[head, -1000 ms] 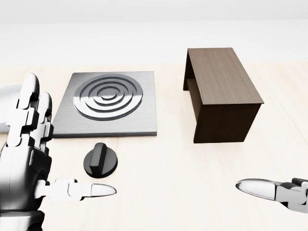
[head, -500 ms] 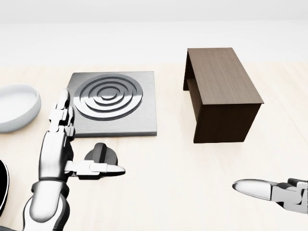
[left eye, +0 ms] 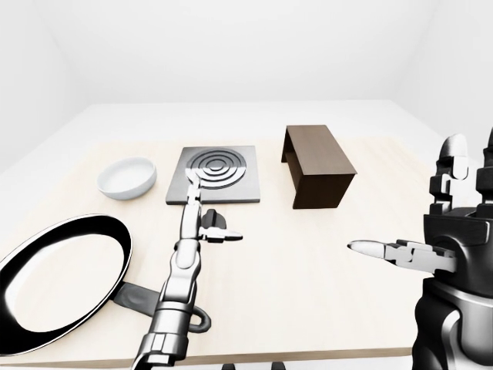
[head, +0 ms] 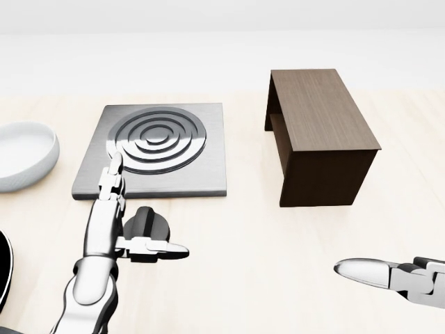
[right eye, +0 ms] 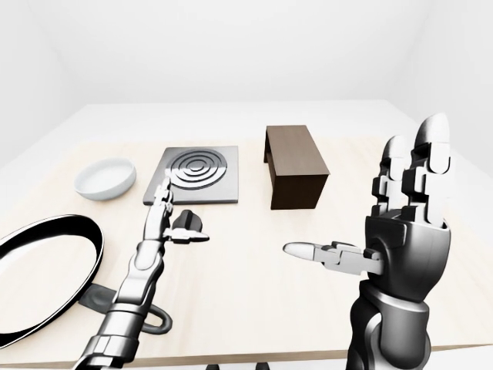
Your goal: Turn on the stove.
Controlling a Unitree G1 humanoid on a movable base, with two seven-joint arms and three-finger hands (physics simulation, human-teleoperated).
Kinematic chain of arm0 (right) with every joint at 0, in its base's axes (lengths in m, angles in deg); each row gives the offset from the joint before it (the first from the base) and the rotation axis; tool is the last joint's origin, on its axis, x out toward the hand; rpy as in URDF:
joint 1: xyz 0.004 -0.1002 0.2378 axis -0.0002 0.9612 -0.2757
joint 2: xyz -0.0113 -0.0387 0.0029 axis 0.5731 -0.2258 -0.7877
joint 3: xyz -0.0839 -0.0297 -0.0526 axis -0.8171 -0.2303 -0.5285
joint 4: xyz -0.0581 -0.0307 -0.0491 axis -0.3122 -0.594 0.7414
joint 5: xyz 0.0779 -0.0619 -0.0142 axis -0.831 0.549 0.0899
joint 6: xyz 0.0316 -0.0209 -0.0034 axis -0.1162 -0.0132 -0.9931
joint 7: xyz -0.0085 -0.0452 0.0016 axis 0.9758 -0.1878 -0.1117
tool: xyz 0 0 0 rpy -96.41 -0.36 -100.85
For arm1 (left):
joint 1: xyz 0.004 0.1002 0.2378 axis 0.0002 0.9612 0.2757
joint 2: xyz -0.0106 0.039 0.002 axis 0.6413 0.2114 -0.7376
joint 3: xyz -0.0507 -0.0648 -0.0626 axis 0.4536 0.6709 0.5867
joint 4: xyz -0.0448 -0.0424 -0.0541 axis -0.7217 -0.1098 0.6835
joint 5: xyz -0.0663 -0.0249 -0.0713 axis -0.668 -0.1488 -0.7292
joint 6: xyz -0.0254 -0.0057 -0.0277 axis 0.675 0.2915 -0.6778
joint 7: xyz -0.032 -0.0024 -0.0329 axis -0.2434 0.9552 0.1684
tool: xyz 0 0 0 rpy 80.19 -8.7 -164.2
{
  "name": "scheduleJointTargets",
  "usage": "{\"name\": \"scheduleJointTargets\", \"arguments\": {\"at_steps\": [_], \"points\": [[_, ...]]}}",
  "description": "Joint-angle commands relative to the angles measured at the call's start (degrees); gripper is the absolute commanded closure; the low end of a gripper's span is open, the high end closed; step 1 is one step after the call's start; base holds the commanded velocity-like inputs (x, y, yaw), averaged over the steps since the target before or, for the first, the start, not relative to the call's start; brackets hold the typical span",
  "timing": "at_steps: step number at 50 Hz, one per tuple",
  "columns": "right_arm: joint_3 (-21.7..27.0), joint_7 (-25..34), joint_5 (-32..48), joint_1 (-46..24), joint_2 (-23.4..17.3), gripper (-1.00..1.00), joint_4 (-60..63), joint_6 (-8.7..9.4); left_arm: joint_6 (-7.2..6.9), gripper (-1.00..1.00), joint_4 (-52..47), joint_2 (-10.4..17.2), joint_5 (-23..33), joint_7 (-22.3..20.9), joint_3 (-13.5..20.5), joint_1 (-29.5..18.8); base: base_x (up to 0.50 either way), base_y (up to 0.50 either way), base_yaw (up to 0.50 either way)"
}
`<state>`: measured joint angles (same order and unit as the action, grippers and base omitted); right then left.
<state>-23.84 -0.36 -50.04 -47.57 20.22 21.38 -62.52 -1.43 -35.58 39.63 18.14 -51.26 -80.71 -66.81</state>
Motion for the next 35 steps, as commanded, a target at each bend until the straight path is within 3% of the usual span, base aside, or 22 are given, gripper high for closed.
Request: {"name": "scheduleJointTargets", "arguments": {"at_steps": [1, 16, 35], "points": [[-1.21, 0.60, -0.10, -0.13, 0.41, -1.00, -1.76, 0.00, 0.56, -1.00, 2.90, -0.22, 0.52, 0.38, -0.42, 0.06, 0.00, 0.00, 0.00], [-0.92, 0.82, -0.34, 0.15, 0.48, -1.00, -1.97, 0.00, 0.56, -1.00, 2.68, -0.80, 1.12, 0.54, -0.97, 3.00, 0.00, 0.00, 0.00], [-1.20, 0.68, -0.06, 0.16, 0.56, -1.00, -1.72, 0.00, 0.56, -1.00, 5.55, -0.81, 1.30, 0.77, -0.97, 3.30, 0.00, 0.00, 0.00]]}}
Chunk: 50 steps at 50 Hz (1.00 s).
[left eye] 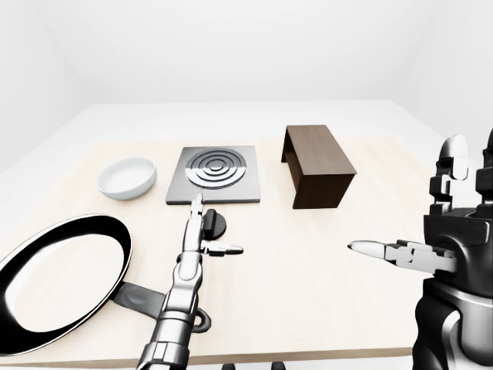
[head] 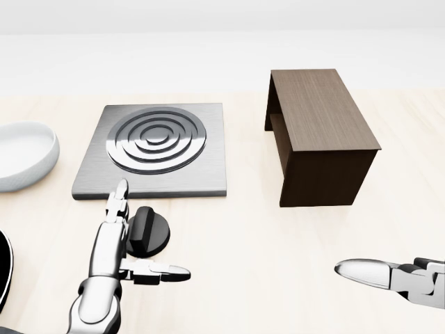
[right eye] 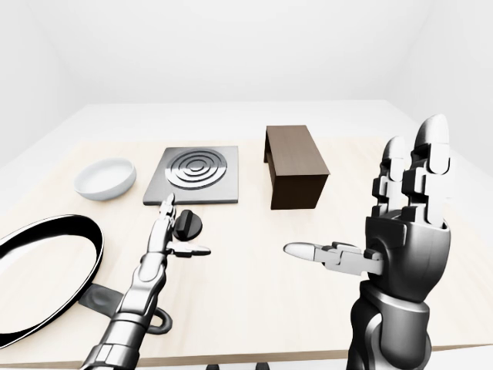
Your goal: Turn on the stove.
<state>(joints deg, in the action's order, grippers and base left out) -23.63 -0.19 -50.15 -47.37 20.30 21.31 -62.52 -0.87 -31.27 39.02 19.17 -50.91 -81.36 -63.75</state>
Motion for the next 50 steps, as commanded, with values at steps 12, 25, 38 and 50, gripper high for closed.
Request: {"name": "scheduleJointTargets", "arguments": {"at_steps": [12, 25, 38, 50], "points": [[-1.41, 0.52, 0.05, -0.24, 0.36, -1.00, -1.98, 0.00, 0.00, -1.00, 3.41, -0.57, 0.89, 0.73, -0.80, 1.14, 0.00, 0.00, 0.00], [-1.63, 0.28, 0.12, -0.43, 0.31, -1.00, -1.34, 0.00, 0.00, -1.00, -0.71, -1.86, 2.14, 0.10, -2.63, 3.84, 0.00, 0.00, 0.00], [-1.06, 0.38, -0.22, -0.54, 0.26, -1.00, -0.60, 0.00, 0.00, -1.00, -8.52, -3.75, 3.55, -1.64, -6.13, 8.95, 0.00, 0.00, 0.00], [-1.02, 0.39, -0.24, -0.47, 0.32, -1.00, -0.33, 0.00, 0.00, -1.00, -11.66, -3.93, 3.39, -2.19, -6.77, 9.85, 0.00, 0.00, 0.00]]}}
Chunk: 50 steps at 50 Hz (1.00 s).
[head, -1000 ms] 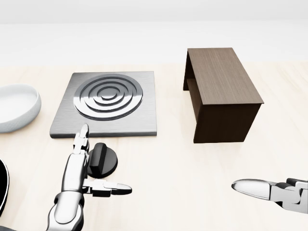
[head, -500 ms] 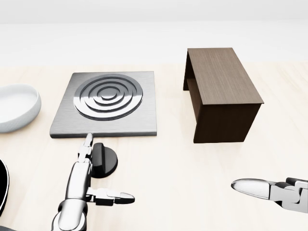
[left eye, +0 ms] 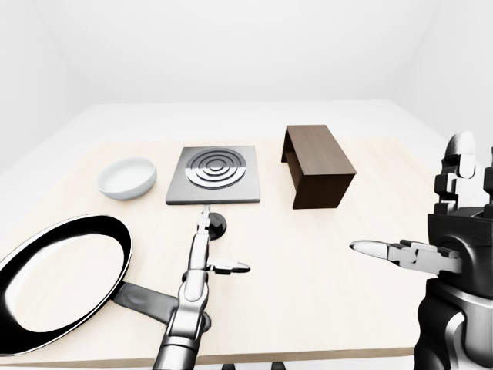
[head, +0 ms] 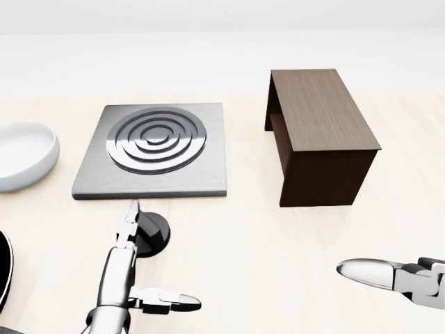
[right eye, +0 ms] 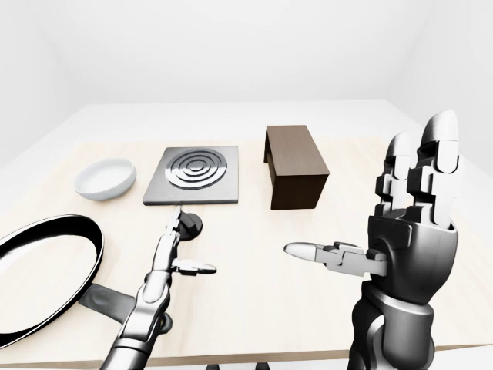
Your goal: Turn on the stove.
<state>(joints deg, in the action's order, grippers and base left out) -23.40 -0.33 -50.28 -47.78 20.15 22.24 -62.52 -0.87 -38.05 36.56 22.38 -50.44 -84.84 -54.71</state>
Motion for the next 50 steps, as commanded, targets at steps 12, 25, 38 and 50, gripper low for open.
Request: {"name": "scheduleJointTargets", "arguments": {"at_steps": [12, 25, 38, 50], "points": [[-1.52, 0.53, 0.08, 0.23, 0.59, -1.00, -2.10, 0.00, -0.72, -1.00, -7.83, -2.08, 0.41, -3.11, -5.03, 2.27, 0.00, 0.00, 0.00], [-1.73, 0.49, 0.15, 0.29, 0.61, -1.00, -2.10, 0.00, -1.25, -1.00, -7.13, -2.65, 0.43, -3.22, -6.01, 0.94, 0.00, 0.00, 0.00], [-1.65, 0.34, 0.03, 0.05, 0.56, -1.00, -0.84, 0.00, 0.00, -1.00, 5.72, -2.60, -5.31, -0.26, -0.05, -9.85, 0.00, 0.00, 0.00], [-1.48, 0.34, -0.07, -0.23, 0.44, -1.00, -0.44, 0.00, 0.00, -1.00, 24.40, 0.63, -11.36, 6.15, 5.03, -19.46, 0.00, 0.00, 0.00]]}}
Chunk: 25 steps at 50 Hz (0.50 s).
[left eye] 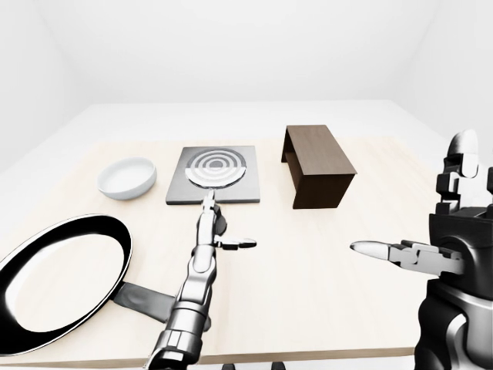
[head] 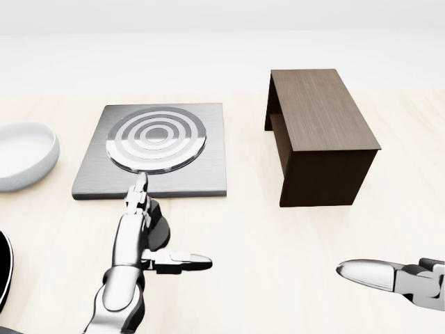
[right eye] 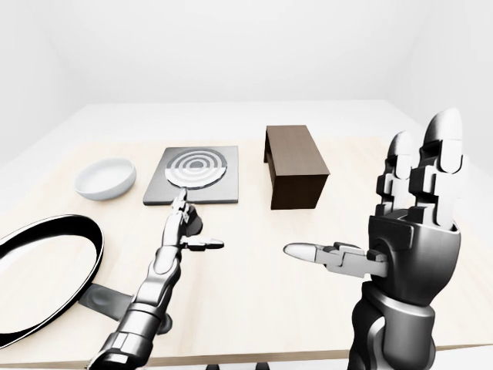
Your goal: Turn on the stove.
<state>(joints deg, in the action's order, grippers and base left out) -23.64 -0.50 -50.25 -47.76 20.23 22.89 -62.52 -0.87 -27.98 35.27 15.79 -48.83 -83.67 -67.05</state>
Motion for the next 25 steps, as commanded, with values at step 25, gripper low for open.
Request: {"name": "scheduleJointTargets", "arguments": {"at_steps": [25], "points": [[-1.63, 0.58, 0.04, 0.15, 0.48, -1.00, -2.83, 0.00, 0.00, -1.00, 21.22, 4.84, -9.05, 14.30, 6.48, -9.74, 0.00, 0.00, 0.00]]}}
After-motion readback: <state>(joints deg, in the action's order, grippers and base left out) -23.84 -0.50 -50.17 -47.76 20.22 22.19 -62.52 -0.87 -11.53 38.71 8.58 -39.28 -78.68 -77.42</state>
